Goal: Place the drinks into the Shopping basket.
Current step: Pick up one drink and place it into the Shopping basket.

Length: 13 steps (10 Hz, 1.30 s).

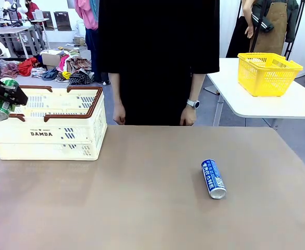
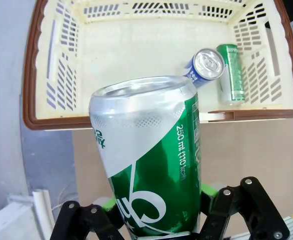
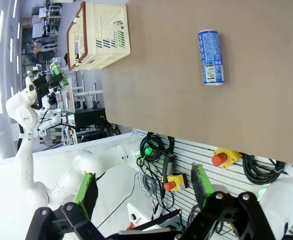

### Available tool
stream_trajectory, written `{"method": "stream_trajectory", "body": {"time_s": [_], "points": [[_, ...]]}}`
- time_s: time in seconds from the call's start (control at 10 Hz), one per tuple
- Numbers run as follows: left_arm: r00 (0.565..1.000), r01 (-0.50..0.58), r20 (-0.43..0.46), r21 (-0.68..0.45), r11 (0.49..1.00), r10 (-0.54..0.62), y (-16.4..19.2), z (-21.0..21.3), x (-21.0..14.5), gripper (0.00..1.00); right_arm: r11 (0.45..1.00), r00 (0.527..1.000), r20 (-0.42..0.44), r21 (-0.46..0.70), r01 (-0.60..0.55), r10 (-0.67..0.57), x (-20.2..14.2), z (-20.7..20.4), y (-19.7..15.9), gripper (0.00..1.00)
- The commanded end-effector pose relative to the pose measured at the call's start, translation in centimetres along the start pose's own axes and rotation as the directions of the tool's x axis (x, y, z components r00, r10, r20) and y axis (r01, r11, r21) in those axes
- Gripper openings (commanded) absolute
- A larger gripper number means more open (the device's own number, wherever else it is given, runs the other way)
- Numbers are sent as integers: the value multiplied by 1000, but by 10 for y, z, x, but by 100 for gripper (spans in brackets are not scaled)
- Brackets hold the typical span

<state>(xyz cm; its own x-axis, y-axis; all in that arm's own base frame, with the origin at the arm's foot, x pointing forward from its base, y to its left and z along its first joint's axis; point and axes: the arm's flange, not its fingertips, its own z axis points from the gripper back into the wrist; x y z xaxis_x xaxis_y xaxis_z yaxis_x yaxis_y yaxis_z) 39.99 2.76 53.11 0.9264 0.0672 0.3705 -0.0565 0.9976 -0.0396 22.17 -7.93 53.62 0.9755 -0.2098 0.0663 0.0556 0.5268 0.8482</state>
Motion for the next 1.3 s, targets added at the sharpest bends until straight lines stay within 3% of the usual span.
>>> {"method": "stream_trajectory", "body": {"time_s": [0.0,0.3,0.6,0.8,1.1,1.2], "points": [[996,84,-21,-15,996,-84,6,-5,29,0,999,1000,2,29,-25,25,1,1,2,100],[994,109,0,-32,994,-109,13,-16,64,0,999,1000,2,29,-25,25,1,1,2,100],[996,84,37,27,996,-85,17,-36,94,0,999,1000,2,29,-25,25,1,1,2,100],[990,124,64,59,991,-128,14,-55,104,0,999,1000,2,29,-25,25,1,1,2,100],[991,136,-4,52,989,-136,26,-107,130,0,999,1000,2,29,-25,25,1,1,2,100],[989,146,-23,0,989,-146,29,-129,133,0,999,1000,2,29,-25,25,1,1,2,100]]}}
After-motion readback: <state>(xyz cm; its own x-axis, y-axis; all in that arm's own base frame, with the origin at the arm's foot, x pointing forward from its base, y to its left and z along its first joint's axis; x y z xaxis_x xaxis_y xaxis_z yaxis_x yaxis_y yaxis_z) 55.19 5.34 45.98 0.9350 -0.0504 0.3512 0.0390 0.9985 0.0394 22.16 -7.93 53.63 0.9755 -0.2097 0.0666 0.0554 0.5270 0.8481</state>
